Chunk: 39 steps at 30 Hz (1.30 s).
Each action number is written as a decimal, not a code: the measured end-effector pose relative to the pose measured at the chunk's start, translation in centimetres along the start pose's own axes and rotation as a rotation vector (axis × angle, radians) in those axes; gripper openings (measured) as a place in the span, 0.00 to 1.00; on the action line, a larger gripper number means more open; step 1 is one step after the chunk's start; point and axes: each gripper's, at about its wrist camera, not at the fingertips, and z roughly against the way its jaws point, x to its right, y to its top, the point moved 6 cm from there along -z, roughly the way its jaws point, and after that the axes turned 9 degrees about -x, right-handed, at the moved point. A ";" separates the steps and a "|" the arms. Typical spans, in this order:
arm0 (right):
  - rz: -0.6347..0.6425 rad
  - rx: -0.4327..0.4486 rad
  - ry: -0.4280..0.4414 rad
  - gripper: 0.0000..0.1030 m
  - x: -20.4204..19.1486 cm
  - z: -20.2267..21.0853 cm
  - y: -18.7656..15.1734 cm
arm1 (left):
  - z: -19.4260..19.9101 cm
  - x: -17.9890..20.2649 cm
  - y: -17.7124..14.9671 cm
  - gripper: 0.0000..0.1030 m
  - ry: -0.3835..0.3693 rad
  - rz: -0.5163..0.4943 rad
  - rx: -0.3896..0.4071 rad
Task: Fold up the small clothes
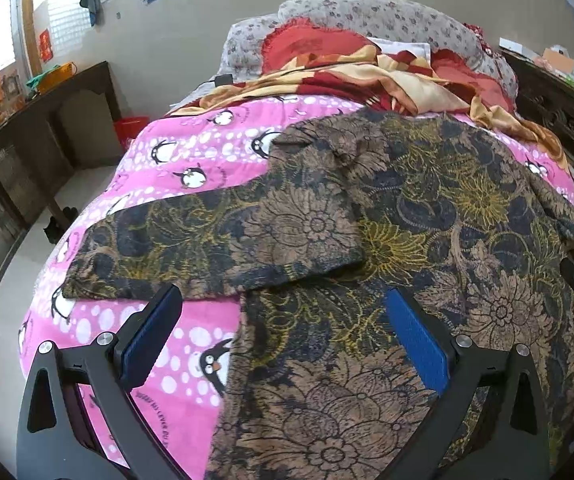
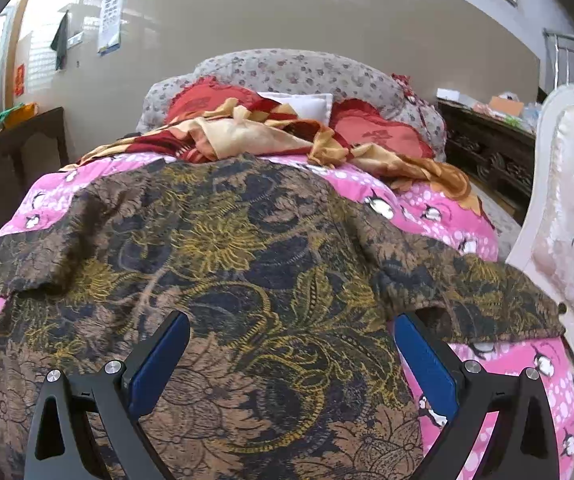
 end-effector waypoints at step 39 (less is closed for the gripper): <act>-0.053 -0.062 -0.086 0.98 1.3 -3.0 -2.0 | -2.8 1.1 -1.4 1.00 -0.027 0.024 -0.104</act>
